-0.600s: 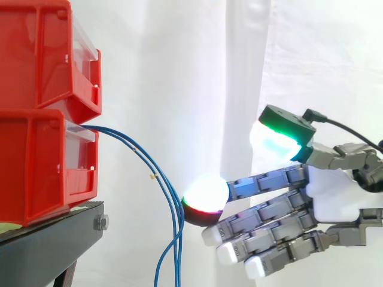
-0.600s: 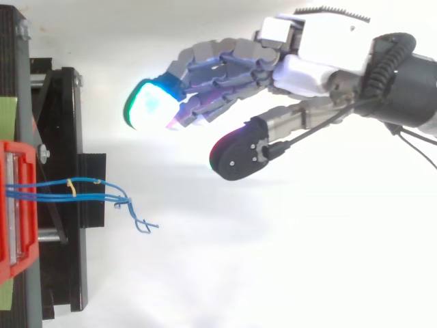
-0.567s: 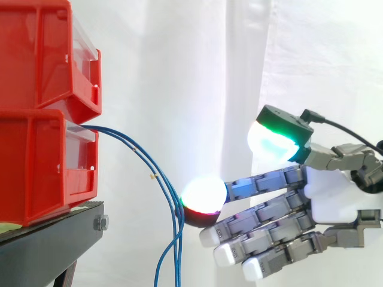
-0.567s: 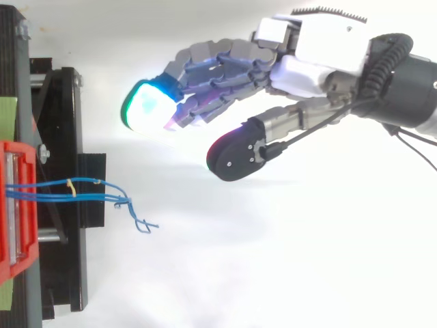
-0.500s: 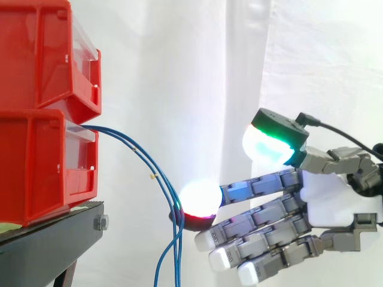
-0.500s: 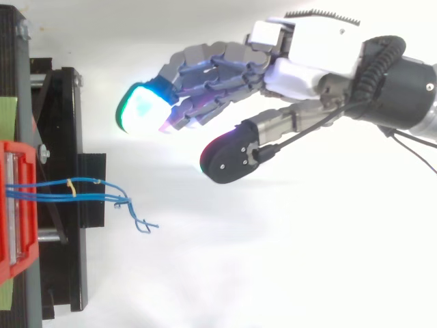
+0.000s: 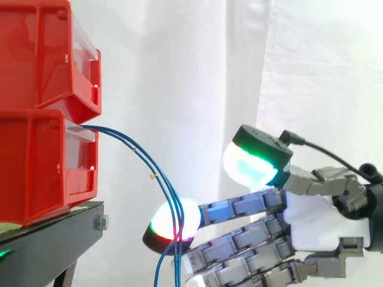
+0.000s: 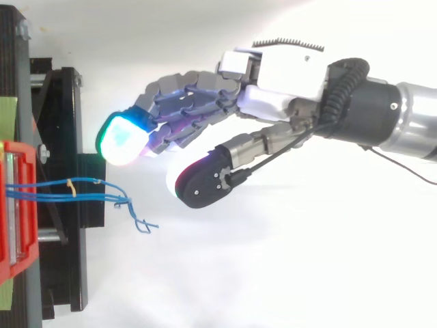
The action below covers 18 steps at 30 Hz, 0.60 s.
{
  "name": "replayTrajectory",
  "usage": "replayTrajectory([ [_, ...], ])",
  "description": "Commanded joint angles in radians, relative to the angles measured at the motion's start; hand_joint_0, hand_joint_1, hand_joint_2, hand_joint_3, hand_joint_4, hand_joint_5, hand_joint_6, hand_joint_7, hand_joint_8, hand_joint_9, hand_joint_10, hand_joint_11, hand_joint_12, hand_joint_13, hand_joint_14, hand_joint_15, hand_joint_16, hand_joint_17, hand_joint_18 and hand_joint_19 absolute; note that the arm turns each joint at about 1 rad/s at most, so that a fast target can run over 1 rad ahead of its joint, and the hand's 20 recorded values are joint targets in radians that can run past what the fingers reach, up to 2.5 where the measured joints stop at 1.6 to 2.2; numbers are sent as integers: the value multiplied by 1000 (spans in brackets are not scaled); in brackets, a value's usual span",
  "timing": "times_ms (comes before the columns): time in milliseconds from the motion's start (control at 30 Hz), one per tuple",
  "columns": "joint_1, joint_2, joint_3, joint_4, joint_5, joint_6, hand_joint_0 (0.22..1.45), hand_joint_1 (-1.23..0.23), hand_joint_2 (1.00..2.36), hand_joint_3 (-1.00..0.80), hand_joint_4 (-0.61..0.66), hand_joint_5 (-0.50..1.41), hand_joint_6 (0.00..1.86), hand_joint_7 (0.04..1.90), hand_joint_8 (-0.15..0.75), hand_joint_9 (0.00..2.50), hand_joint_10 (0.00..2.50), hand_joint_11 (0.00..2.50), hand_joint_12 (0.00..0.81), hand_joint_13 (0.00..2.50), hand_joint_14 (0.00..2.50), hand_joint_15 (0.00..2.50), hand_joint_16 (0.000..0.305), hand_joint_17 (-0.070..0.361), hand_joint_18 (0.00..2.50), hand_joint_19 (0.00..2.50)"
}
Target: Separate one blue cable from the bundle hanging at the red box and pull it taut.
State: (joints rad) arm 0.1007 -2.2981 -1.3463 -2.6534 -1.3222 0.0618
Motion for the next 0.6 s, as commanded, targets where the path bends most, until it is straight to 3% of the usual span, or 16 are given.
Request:
replayTrajectory([
  [0, 1, -29, 30, -2, 0, 15, 557, -709, 1000, -500, 273, -203, 502, 743, 343, 563, 10, 412, 356, 581, 12, 307, 40, 89, 695, 350],
  [67, -1, -46, 59, -7, -12, 19, 558, -708, 1000, -500, 275, -202, 502, 742, 343, 573, 10, 419, 356, 589, 10, 309, 40, 89, 698, 352],
  [200, -2, -67, 81, -3, -48, 21, 563, -703, 1000, -500, 281, -200, 502, 750, 343, 586, 10, 424, 357, 610, 11, 318, 40, 89, 709, 368],
  [567, 4, -67, 82, -5, -48, 18, 574, -695, 1000, -500, 304, -185, 502, 788, 344, 633, 13, 436, 354, 653, 13, 337, 40, 90, 755, 398],
])
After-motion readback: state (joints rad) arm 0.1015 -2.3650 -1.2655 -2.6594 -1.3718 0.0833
